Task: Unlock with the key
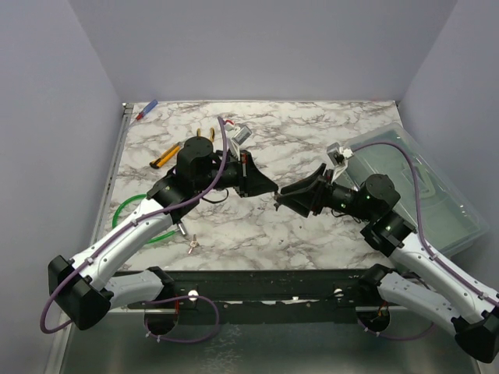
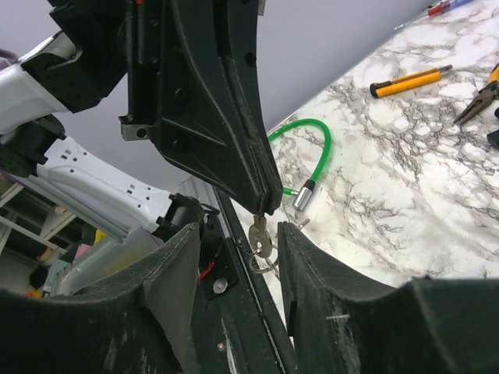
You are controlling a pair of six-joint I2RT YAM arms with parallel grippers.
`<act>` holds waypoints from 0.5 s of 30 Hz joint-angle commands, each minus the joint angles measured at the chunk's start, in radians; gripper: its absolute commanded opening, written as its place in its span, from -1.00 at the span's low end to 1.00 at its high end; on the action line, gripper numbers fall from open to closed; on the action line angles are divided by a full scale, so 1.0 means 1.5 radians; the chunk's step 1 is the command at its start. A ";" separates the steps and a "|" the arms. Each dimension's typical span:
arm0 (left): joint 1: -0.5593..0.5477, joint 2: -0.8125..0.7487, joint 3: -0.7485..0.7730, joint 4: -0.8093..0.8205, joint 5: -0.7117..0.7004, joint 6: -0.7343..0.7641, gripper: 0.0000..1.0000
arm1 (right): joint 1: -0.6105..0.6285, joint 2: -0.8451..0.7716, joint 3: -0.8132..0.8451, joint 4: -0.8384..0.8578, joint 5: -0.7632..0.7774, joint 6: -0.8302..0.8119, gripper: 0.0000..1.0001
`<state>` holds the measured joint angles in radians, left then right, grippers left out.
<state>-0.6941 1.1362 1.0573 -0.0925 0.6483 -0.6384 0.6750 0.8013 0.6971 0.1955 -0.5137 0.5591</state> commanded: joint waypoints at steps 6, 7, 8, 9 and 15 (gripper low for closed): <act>-0.002 -0.023 0.023 0.014 0.023 0.000 -1.00 | 0.003 0.015 -0.004 0.020 0.003 0.016 -0.05; -0.003 -0.023 0.023 0.015 0.022 -0.001 -1.00 | 0.003 0.015 -0.004 0.023 0.002 0.017 -0.08; -0.003 -0.024 0.022 0.015 0.021 -0.001 -1.00 | 0.003 0.015 -0.005 0.024 -0.001 0.018 -0.10; -0.002 -0.024 0.022 0.017 0.019 -0.001 -1.00 | 0.003 0.017 -0.005 0.025 -0.003 0.019 -0.12; -0.002 -0.027 0.016 0.036 0.012 -0.008 -1.00 | 0.003 0.026 -0.014 0.043 -0.020 0.032 -0.22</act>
<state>-0.6941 1.1202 1.0588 -0.0868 0.6548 -0.6422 0.6750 0.8314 0.6964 0.2161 -0.5171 0.5884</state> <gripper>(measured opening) 0.018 0.404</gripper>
